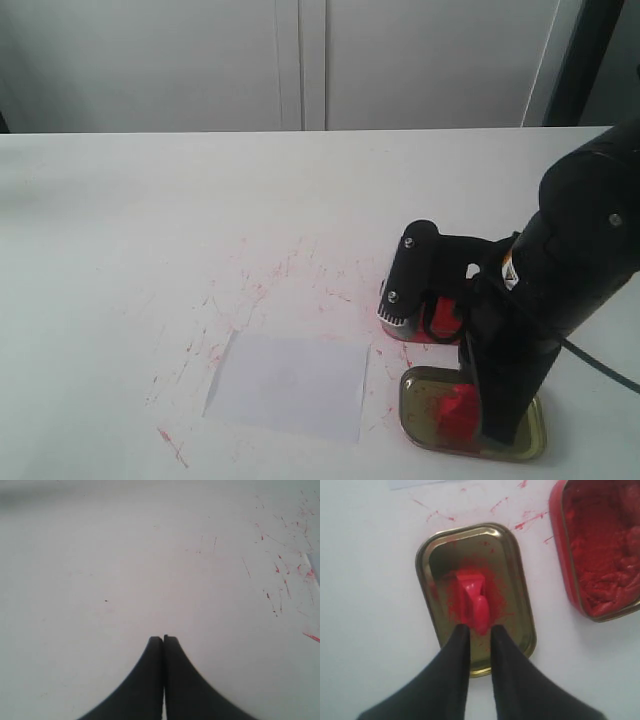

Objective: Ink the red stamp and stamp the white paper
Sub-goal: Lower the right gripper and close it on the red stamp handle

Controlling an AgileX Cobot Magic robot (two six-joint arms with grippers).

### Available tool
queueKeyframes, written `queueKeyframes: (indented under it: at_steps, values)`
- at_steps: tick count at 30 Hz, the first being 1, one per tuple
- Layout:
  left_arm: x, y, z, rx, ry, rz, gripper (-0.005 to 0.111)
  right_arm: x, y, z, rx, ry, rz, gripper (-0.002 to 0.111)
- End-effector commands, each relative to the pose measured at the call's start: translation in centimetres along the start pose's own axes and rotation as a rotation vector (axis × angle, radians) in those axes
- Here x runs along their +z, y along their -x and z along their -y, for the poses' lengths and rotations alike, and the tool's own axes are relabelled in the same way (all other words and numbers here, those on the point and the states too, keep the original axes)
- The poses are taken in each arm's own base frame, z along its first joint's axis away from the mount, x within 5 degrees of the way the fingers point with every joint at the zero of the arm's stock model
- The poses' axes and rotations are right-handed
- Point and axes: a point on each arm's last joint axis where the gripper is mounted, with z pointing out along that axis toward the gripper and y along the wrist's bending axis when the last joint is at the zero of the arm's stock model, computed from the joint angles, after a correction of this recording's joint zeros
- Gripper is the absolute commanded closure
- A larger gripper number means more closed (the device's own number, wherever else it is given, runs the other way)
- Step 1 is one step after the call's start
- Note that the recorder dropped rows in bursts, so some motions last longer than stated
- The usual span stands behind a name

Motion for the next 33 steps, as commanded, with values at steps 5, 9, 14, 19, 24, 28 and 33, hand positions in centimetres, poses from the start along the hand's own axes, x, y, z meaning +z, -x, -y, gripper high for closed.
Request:
queueKeyframes:
  at_steps: [5, 9, 14, 19, 24, 28, 33]
  values:
    - [0.0, -0.1, 0.0, -0.009, -0.001, 0.002, 0.107, 1.7, -0.1, 0.4, -0.059, 0.060, -0.014, 0.092]
    - [0.0, -0.1, 0.0, -0.009, -0.001, 0.002, 0.107, 2.3, 0.0, 0.6, -0.094, 0.059, -0.027, 0.082]
    - [0.0, -0.1, 0.0, -0.009, -0.001, 0.002, 0.107, 3.0, 0.2, 0.8, -0.103, 0.044, -0.021, 0.071]
    - [0.0, -0.1, 0.0, -0.009, -0.001, 0.002, 0.107, 3.8, 0.2, 1.0, -0.117, 0.050, -0.052, 0.071]
    - [0.0, -0.1, 0.0, -0.007, -0.001, 0.002, 0.107, 4.9, 0.2, 1.1, -0.124, 0.062, -0.076, 0.071]
    - [0.0, -0.1, 0.0, -0.009, -0.001, 0.002, 0.107, 5.4, 0.2, 1.1, -0.137, 0.064, -0.098, 0.071]
    - [0.0, -0.1, 0.0, -0.009, -0.001, 0.002, 0.107, 6.0, 0.2, 1.2, -0.137, 0.068, -0.105, 0.071]
